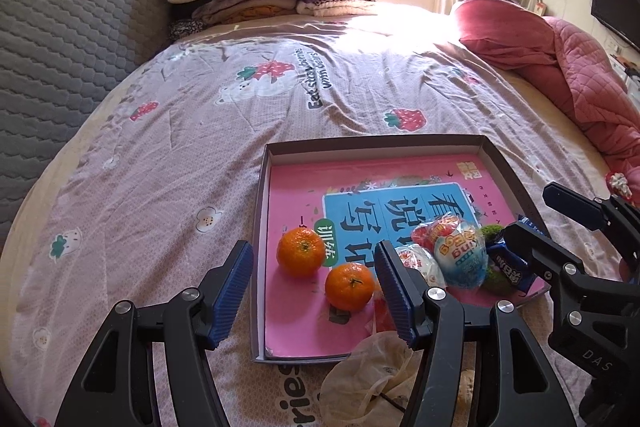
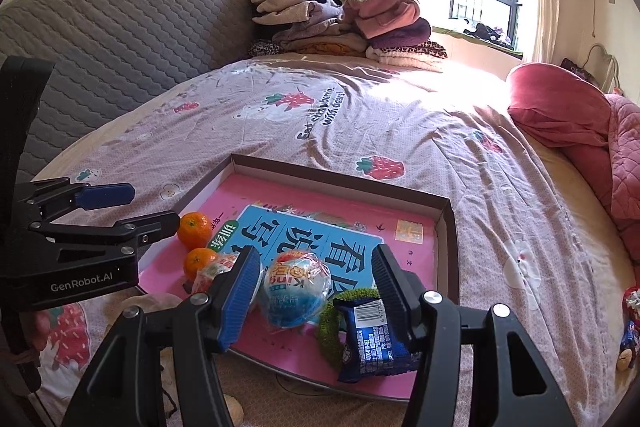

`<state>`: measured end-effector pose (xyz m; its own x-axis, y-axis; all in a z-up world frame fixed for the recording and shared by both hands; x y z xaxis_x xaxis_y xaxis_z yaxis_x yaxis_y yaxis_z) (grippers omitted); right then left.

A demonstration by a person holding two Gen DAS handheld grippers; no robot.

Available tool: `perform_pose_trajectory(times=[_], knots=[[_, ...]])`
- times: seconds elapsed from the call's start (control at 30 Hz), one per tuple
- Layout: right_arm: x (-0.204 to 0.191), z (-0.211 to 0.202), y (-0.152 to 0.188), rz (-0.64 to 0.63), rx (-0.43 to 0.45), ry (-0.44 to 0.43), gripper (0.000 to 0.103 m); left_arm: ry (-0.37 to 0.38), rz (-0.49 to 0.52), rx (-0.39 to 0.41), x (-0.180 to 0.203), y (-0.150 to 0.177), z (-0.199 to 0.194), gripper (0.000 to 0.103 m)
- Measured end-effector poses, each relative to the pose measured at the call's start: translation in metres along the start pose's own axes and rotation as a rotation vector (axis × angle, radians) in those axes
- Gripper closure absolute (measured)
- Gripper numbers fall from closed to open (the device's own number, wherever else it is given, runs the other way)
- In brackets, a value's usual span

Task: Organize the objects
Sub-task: 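Withdraw both open tools from the tray toward the mesh bag and walnut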

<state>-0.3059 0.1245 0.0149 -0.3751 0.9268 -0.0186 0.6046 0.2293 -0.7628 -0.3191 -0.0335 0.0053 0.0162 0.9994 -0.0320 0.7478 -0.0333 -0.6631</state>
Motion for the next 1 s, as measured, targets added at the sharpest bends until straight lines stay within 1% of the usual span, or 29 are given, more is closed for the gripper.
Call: perform_pose_trajectory(times=[0.3,0.5,0.8,1.0], knots=[[-0.010,-0.036,-0.010,0.010,0.054,-0.044,0.045,0.012,0.001,0.045,0.002,-0.001,-0.034,0.038],[-0.018,-0.062,-0.014,0.001,0.094,-0.059,0.044,0.018,0.001,0.067,0.000,0.004,-0.055,0.038],[-0.024,-0.097,-0.012,0.013,0.138,-0.080,0.044,0.001,-0.003,0.117,-0.004,0.015,-0.087,0.038],[-0.024,-0.113,-0.008,0.025,0.157,-0.090,0.044,0.007,-0.008,0.118,-0.002,0.025,-0.098,0.038]])
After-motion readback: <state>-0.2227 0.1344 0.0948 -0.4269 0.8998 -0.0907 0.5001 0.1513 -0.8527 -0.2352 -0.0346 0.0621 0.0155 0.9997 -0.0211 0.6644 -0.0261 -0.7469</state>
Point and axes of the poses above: each gripper's, at about its wrist camera, not at the fingertips, and z roughly the way its jaws point, x to its right, y to its underside, the point moved 4 cm from there along z, roughly the way its jaws point, and after that the axes turned 2 degrees about z, right-handed, at the moved point
